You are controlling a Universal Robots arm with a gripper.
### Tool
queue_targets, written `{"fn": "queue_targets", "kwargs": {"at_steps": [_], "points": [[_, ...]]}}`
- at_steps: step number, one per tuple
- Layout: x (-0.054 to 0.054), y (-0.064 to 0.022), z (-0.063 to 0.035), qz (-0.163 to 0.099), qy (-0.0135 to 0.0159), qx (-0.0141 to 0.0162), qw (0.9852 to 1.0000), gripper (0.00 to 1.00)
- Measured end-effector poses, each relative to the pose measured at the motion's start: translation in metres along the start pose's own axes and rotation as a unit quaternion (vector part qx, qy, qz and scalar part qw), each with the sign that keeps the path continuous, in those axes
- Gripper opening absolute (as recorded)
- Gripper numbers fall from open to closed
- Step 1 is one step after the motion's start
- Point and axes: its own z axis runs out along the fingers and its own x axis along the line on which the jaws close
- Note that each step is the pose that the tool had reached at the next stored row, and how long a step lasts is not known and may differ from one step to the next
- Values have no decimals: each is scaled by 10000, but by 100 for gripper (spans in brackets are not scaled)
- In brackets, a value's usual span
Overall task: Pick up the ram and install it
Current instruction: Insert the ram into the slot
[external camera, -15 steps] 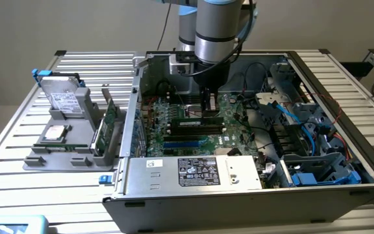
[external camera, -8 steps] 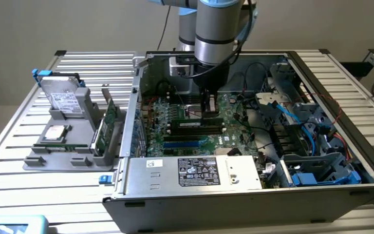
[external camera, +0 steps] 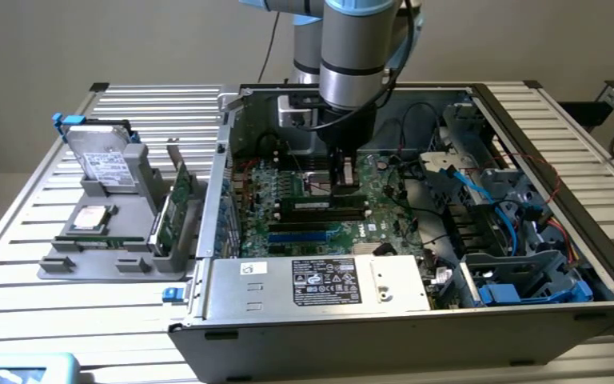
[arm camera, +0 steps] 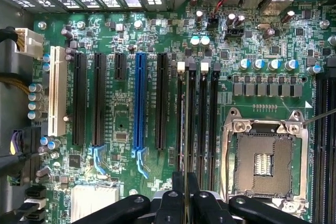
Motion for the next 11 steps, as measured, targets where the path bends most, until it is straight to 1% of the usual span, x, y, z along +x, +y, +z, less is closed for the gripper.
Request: {"fn": "queue_targets", "kwargs": {"at_steps": [11], "points": [[-1,0,11,2,1,0,10000,14]]}}
